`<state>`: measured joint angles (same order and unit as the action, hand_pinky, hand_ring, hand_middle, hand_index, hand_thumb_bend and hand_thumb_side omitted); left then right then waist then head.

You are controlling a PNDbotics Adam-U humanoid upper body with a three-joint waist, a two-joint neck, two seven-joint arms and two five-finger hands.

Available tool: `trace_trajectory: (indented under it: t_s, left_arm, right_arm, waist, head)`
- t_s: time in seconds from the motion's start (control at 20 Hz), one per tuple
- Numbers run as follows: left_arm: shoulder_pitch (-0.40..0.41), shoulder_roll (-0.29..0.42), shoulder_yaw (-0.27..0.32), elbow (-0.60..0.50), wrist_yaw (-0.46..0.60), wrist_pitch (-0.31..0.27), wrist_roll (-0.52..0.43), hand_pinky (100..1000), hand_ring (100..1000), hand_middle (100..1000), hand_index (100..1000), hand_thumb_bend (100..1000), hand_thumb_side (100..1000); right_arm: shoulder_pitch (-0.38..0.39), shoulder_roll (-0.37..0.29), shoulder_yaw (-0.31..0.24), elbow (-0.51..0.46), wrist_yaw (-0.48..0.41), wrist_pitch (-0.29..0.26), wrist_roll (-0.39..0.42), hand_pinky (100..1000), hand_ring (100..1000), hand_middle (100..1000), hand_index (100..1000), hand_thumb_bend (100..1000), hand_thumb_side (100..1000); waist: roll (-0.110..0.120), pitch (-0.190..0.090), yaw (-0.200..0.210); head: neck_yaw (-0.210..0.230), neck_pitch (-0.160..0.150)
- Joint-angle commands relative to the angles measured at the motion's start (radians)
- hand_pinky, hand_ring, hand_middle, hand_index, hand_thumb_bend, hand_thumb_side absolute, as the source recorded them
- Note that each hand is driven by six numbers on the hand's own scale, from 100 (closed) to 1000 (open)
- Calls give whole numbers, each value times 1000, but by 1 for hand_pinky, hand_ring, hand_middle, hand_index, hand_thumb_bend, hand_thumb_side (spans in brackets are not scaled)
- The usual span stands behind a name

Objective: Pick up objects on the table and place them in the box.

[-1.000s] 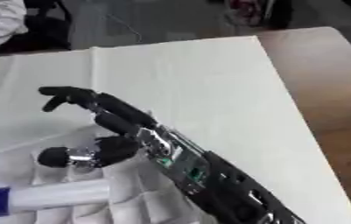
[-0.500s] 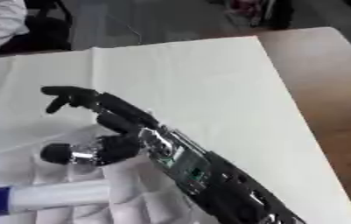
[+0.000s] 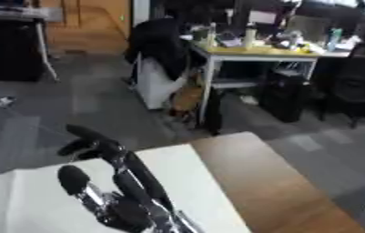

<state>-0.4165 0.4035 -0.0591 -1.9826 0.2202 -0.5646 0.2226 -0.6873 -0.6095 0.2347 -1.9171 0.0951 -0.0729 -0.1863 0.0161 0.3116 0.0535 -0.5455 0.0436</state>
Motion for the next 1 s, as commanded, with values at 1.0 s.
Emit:
trace_trajectory:
  t_s: [1.0]
  left_arm:
    - [-45, 14, 14, -17, -36, 49, 2, 596, 570, 710, 867, 625, 1000]
  right_arm:
    - [301, 64, -286, -83, 56, -443, -477, 640, 829, 694, 875, 100, 996]
  waist:
    - [17, -29, -157]
  head:
    - [92, -399]
